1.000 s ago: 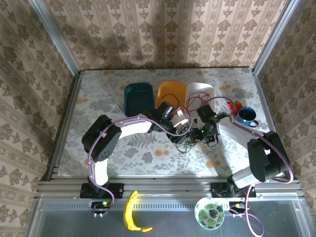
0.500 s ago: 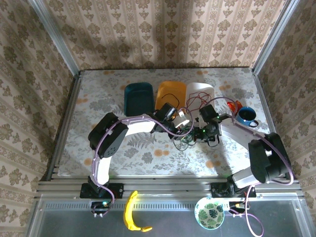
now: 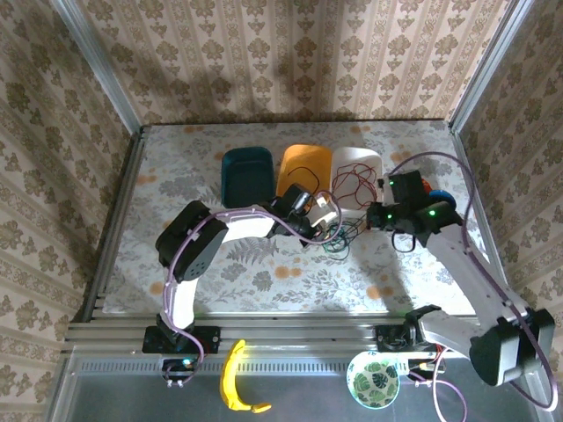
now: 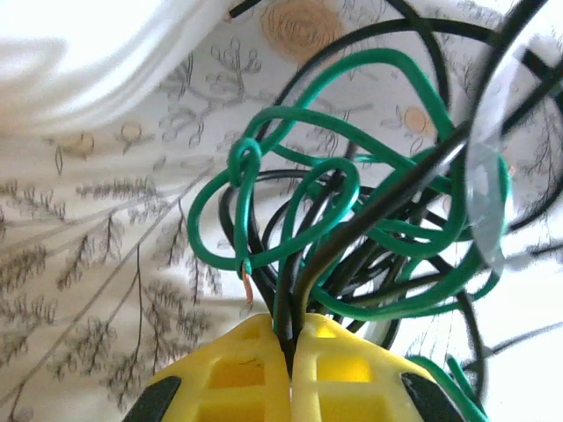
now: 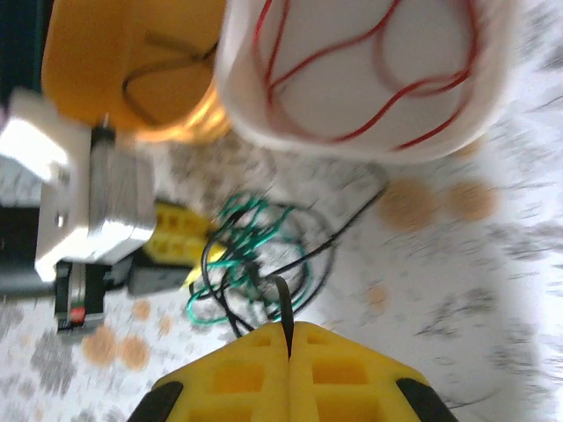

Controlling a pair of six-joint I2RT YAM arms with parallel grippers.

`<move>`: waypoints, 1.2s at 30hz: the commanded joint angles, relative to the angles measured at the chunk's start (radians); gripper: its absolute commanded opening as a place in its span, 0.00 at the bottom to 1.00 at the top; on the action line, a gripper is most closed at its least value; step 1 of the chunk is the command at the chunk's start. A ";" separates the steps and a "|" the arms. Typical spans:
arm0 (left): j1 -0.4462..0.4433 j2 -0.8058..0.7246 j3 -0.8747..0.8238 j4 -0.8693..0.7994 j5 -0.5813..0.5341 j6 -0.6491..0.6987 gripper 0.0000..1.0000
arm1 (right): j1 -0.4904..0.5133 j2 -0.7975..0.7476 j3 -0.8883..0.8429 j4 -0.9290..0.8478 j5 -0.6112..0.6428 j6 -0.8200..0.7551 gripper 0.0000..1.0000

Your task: Untangle the cables

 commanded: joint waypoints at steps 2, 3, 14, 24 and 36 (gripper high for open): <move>0.028 -0.053 -0.083 -0.062 -0.046 -0.011 0.00 | -0.073 -0.089 0.077 -0.015 0.234 0.048 0.00; 0.031 -0.063 -0.098 -0.061 -0.054 -0.011 0.00 | -0.082 -0.097 0.083 -0.018 0.260 0.050 0.00; 0.063 -0.162 -0.222 -0.061 -0.101 -0.033 0.00 | -0.261 -0.139 0.188 0.001 0.378 0.021 0.00; 0.060 -0.159 -0.204 -0.070 -0.103 -0.031 0.00 | 0.068 -0.005 0.015 0.027 -0.140 -0.032 0.18; 0.054 -0.163 -0.203 -0.065 -0.113 -0.037 0.00 | 0.334 0.275 -0.118 0.045 -0.196 -0.059 0.42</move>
